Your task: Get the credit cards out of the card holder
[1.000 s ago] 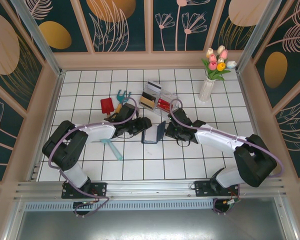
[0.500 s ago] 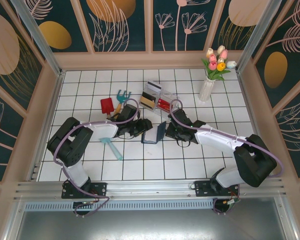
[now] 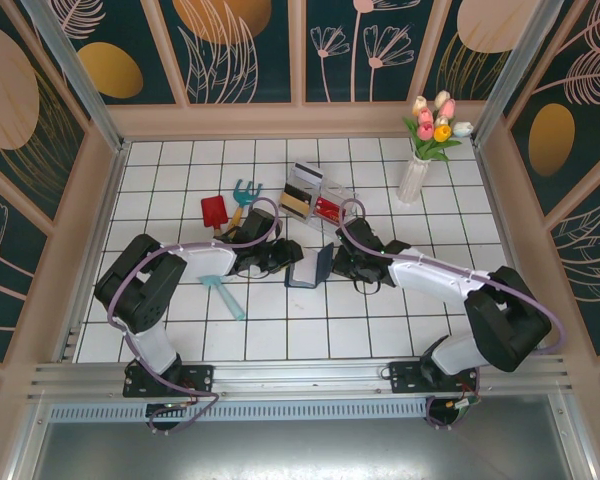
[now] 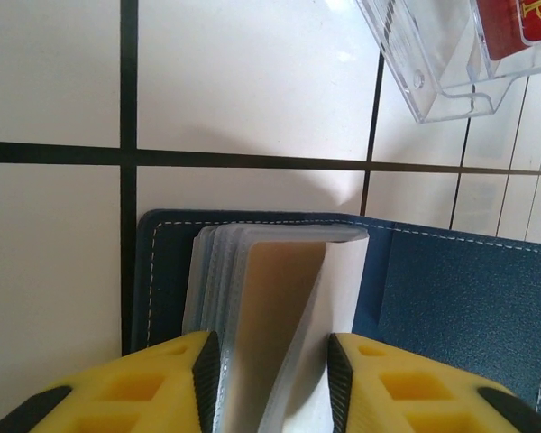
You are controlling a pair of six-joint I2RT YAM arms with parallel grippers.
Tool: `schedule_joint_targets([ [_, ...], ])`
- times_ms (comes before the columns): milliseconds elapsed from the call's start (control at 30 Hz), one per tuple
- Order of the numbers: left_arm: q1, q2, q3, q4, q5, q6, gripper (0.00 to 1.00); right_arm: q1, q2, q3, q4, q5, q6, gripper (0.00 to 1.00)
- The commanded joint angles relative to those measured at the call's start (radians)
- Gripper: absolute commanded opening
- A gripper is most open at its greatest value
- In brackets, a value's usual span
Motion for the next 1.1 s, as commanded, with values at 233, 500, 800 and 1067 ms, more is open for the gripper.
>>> schedule_joint_targets([
  [233, -0.006, -0.034, 0.039, -0.037, 0.006, 0.071, 0.40, -0.010, 0.034, -0.028, -0.004, -0.003, 0.003, 0.04],
  [500, -0.006, -0.046, 0.037, -0.056, -0.006, 0.075, 0.46, -0.019, 0.054, -0.031, -0.025, 0.009, 0.006, 0.04],
  [800, -0.010, -0.064, 0.016, -0.035, 0.041, 0.079, 0.44, -0.022, 0.063, -0.031, -0.015, -0.001, 0.001, 0.04],
  [1067, -0.013, -0.057, -0.022, -0.049, 0.054, 0.083, 0.43, -0.027, 0.061, -0.033, -0.004, -0.024, -0.003, 0.03],
])
